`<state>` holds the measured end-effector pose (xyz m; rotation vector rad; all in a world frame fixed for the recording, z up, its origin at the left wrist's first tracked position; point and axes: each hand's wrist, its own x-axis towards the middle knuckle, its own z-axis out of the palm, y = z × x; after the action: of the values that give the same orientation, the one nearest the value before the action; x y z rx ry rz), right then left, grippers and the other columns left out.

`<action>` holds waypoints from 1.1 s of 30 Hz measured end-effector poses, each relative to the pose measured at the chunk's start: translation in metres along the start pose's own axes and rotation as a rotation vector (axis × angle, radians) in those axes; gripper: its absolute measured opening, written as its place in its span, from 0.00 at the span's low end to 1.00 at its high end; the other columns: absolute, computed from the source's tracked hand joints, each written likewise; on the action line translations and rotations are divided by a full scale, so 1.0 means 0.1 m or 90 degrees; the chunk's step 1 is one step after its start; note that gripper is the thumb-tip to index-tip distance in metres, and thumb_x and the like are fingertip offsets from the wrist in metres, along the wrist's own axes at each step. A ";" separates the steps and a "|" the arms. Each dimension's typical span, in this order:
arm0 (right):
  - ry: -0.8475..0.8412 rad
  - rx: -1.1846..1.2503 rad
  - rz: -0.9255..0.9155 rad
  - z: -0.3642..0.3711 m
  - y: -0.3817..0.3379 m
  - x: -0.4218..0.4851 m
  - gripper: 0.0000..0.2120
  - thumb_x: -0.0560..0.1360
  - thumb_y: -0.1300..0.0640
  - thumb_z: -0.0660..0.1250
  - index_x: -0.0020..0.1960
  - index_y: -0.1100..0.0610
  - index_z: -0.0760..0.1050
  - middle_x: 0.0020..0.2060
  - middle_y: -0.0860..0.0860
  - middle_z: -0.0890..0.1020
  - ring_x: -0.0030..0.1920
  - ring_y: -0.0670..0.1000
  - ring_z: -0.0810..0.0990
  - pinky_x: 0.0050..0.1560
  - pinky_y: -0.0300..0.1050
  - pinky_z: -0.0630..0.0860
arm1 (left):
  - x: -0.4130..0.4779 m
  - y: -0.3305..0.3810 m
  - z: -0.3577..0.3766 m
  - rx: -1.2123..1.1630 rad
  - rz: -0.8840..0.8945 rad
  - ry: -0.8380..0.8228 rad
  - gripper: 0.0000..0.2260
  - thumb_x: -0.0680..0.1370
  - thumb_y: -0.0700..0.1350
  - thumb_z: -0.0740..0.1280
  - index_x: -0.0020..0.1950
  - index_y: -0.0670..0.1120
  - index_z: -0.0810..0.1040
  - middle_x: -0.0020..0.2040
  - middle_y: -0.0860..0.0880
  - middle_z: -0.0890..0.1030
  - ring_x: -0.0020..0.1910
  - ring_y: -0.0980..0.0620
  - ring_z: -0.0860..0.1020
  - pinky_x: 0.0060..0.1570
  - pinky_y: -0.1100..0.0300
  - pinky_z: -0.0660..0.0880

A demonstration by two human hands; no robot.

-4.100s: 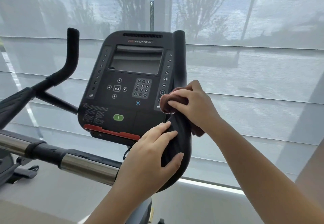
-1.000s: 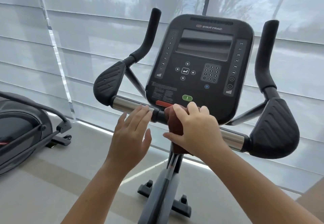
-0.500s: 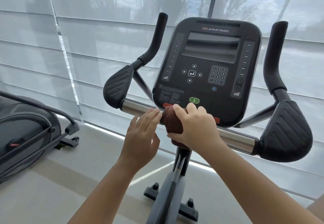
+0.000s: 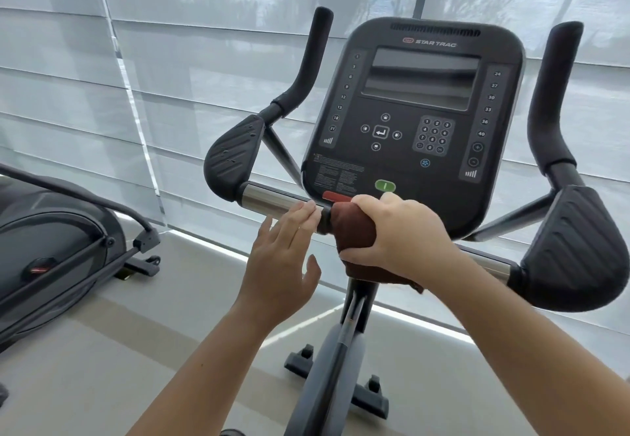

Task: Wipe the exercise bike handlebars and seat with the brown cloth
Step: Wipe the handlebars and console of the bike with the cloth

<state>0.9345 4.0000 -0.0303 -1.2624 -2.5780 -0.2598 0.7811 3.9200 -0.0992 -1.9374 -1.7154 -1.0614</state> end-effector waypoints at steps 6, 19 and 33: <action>-0.407 0.347 0.082 -0.37 0.20 0.33 0.25 0.57 0.31 0.70 0.49 0.40 0.74 0.44 0.42 0.81 0.43 0.46 0.81 0.47 0.44 0.78 | 0.00 -0.01 0.03 -0.007 -0.005 0.017 0.27 0.65 0.33 0.70 0.64 0.38 0.71 0.64 0.42 0.74 0.65 0.44 0.69 0.63 0.42 0.65; -0.224 0.230 -0.014 -0.25 0.10 0.24 0.27 0.58 0.31 0.69 0.52 0.42 0.72 0.41 0.42 0.79 0.41 0.47 0.77 0.40 0.42 0.73 | 0.00 0.05 0.04 -0.019 -0.030 0.024 0.28 0.62 0.29 0.70 0.62 0.37 0.72 0.62 0.41 0.75 0.64 0.42 0.70 0.61 0.38 0.67; -0.259 0.283 -0.019 -0.29 0.29 0.12 0.29 0.61 0.32 0.68 0.58 0.39 0.69 0.47 0.43 0.78 0.46 0.48 0.76 0.46 0.41 0.71 | 0.04 0.16 -0.06 0.034 -0.029 0.009 0.21 0.67 0.39 0.64 0.59 0.36 0.74 0.59 0.39 0.77 0.59 0.41 0.74 0.60 0.41 0.68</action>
<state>0.9548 4.0189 0.0028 -1.1979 -2.7548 0.5952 0.7945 3.9158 -0.0888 -1.8623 -1.7692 -1.0328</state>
